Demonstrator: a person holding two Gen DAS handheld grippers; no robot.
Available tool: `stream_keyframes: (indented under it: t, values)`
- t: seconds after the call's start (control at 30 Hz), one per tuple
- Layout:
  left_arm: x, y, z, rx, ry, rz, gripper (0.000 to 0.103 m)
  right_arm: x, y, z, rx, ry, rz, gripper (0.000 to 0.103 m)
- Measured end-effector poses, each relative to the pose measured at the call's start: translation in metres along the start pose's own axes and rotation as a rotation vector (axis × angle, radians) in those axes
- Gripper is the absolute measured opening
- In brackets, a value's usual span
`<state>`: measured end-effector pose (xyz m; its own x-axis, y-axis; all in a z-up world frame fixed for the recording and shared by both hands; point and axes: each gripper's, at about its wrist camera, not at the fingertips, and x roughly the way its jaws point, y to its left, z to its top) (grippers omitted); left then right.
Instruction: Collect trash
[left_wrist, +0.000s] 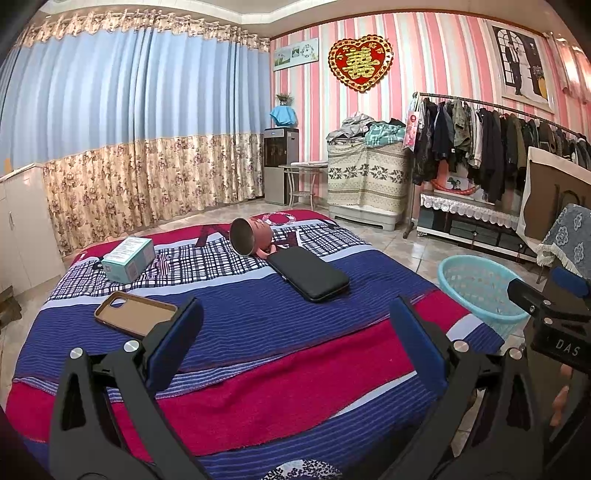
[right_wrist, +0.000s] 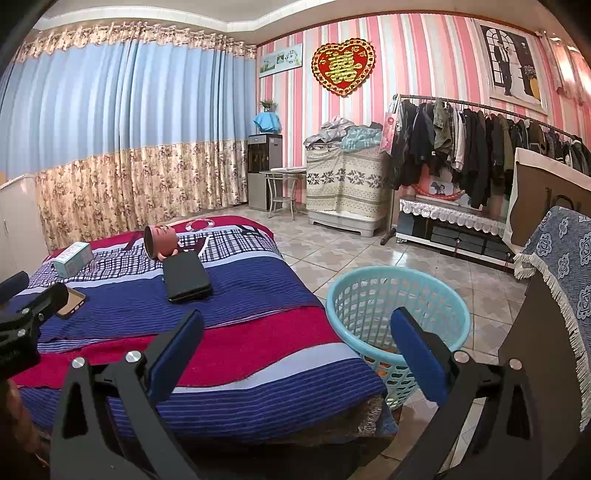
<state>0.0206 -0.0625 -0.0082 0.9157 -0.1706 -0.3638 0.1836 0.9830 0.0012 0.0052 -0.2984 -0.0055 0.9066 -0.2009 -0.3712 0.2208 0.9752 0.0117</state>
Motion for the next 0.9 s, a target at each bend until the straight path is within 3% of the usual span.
stream_keyframes:
  t: [0.9]
  values:
    - [0.0015,0.0020,-0.0013,0.002,0.009,0.000,0.098,-0.0018,-0.0022,0.0001,-0.002,0.000,-0.001,0.099]
